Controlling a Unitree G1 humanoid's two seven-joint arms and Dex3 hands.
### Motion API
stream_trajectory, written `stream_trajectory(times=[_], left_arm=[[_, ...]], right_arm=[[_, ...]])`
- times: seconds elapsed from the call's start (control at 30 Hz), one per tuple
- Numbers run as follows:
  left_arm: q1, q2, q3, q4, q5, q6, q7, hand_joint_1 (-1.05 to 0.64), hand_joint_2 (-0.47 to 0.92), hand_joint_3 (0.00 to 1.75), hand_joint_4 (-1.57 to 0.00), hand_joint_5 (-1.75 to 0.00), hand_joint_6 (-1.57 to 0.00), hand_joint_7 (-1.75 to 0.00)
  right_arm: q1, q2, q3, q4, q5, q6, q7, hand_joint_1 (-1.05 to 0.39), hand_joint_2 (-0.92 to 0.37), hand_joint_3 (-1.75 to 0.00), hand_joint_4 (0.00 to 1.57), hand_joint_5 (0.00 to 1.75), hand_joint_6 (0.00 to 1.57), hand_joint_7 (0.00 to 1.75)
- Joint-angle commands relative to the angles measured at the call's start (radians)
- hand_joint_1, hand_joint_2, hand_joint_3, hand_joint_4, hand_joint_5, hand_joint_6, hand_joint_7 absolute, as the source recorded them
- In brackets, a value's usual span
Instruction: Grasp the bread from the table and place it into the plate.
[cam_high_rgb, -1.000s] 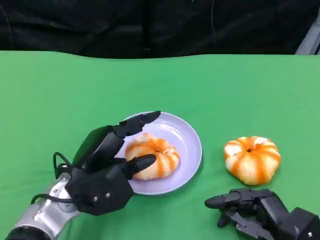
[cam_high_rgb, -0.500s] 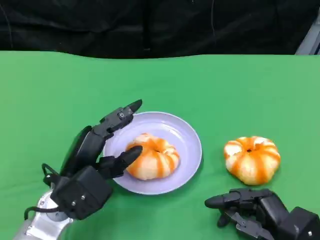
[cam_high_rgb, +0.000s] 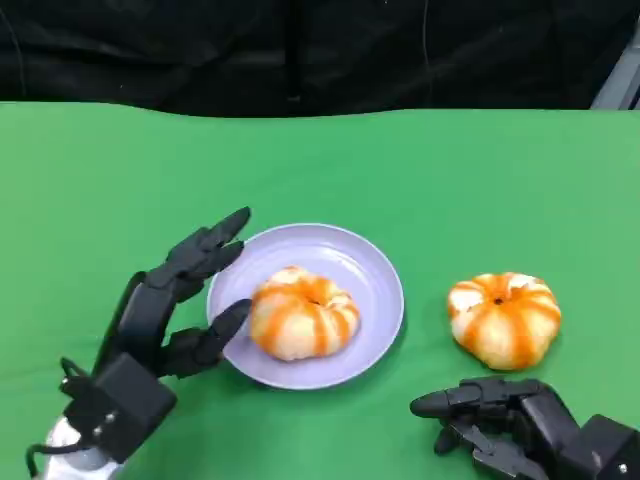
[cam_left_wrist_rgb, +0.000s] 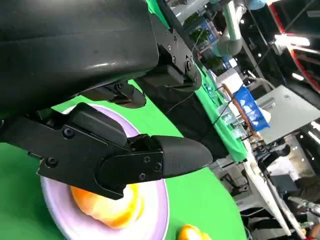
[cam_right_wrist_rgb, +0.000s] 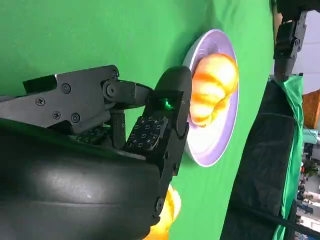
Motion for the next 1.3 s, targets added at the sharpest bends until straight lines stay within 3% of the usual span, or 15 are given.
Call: stream_trajectory(times=[0.03,0.63,1.3], left_arm=[[0.023,0.016,0.04,0.014,-0.048,-0.032,-0.04,-0.75,0.92,0.62,-0.5,0.0,-0.4,0.0],[0.12,0.021,0.155,0.007,-0.151,-0.05,-0.125,-0.77,0.92,0.65,-0.55,-0.01,-0.38,0.0],[0.194,0.015,0.208,0.033,-0.193,-0.075,-0.216,-0.76,0.92,0.61,-0.59,-0.01,-0.41,-0.01]], right_arm=[[0.008,-0.013,-0.004,0.014,-0.007,0.008,0.004,-0.05,-0.92,-0.41,0.77,1.23,1.2,0.15],[0.006,-0.017,-0.006,0.015,-0.003,0.003,0.008,-0.05,-0.92,-0.41,0.78,1.22,1.2,0.16],[0.004,-0.018,-0.009,0.008,-0.003,0.028,0.011,-0.05,-0.92,-0.4,0.78,1.19,1.18,0.16]])
